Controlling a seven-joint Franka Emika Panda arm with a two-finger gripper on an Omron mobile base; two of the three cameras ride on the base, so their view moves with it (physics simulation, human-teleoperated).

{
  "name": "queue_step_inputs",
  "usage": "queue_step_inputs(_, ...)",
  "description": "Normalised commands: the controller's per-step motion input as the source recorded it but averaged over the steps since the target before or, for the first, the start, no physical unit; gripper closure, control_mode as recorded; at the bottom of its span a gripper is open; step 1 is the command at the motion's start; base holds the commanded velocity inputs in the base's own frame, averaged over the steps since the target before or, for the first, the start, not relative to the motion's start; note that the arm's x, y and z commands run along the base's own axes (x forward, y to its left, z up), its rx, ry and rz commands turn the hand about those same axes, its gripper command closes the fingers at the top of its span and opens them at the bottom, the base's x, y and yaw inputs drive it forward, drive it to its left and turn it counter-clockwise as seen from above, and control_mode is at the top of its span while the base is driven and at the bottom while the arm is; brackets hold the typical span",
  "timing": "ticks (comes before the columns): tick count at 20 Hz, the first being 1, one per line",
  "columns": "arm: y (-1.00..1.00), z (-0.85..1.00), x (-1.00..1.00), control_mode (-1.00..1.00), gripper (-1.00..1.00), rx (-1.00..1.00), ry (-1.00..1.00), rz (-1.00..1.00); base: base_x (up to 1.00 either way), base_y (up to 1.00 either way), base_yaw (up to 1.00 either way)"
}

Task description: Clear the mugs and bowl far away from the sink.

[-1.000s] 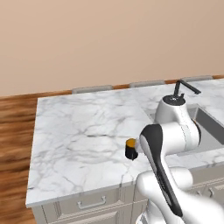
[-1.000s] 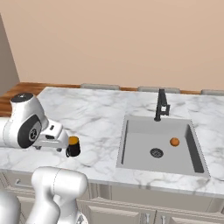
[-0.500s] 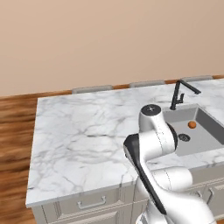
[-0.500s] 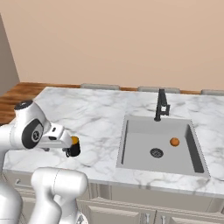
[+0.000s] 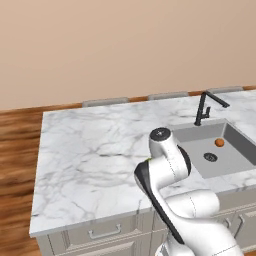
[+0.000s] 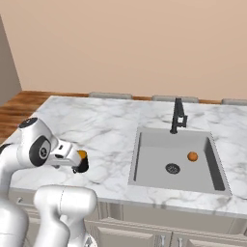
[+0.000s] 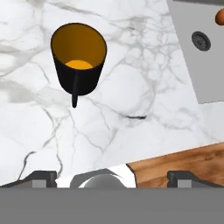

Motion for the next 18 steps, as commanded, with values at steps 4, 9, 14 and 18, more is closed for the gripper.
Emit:
queue_step_inputs(4, 0.02, -0.32, 0.31, -1.00, -1.00, 0.00, 0.00, -0.09, 0.00, 0.00, 0.00)
queue_step_inputs(9, 0.02, -0.32, 0.20, -1.00, -1.00, 0.00, 0.00, -0.09, 0.00, 0.00, 0.00)
queue_step_inputs(14, 0.00, -0.26, 0.16, -1.00, -1.00, 0.00, 0.00, -0.03, 0.00, 0.00, 0.00)
queue_step_inputs(18, 0.00, -0.25, 0.31, -1.00, -1.00, 0.01, 0.00, 0.00, 0.00, 0.00, 0.00)
